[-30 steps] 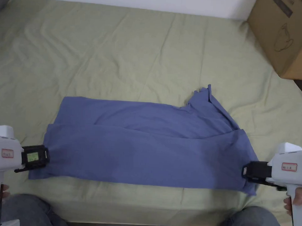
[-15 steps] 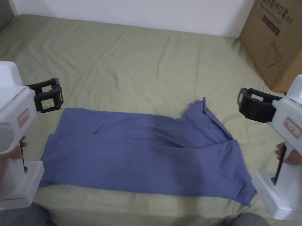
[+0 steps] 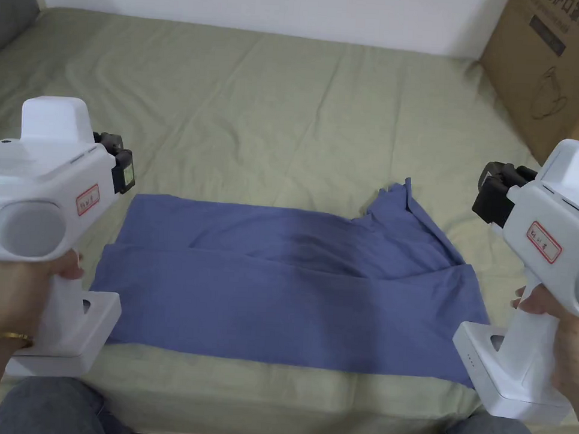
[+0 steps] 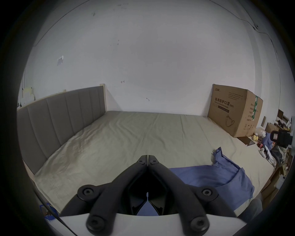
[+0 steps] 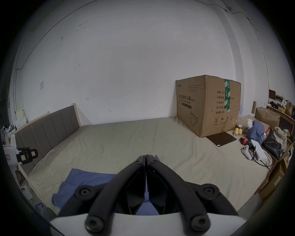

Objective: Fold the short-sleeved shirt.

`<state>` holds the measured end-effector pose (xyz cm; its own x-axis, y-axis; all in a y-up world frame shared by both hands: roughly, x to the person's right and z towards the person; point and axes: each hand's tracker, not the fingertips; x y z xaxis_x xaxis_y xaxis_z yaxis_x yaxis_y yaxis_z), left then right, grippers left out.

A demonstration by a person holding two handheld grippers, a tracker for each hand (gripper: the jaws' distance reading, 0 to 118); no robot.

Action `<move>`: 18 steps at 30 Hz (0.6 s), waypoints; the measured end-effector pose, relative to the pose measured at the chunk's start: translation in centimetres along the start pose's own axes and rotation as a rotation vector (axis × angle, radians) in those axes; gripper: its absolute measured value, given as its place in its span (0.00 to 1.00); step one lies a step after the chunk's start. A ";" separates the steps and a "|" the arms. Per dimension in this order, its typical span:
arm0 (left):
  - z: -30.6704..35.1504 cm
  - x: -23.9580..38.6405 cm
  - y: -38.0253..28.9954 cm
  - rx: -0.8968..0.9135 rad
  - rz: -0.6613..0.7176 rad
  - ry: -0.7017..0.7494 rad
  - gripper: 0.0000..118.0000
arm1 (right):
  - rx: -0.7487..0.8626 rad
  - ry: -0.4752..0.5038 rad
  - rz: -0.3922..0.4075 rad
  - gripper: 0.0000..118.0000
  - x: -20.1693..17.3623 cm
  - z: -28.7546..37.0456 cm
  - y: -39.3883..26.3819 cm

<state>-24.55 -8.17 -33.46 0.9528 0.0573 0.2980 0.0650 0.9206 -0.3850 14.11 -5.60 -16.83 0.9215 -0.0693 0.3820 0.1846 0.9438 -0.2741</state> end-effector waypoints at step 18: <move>-24.3 -3.7 0.3 -0.634 0.054 0.093 1.00 | -0.178 0.074 0.020 0.00 -1.2 -8.4 -2.3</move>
<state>-20.86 -17.46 -55.91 0.9796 0.0375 0.1976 0.1515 0.5084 -0.8477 15.43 -10.42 -24.05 0.9471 -0.0810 0.3106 0.2174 0.8738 -0.4349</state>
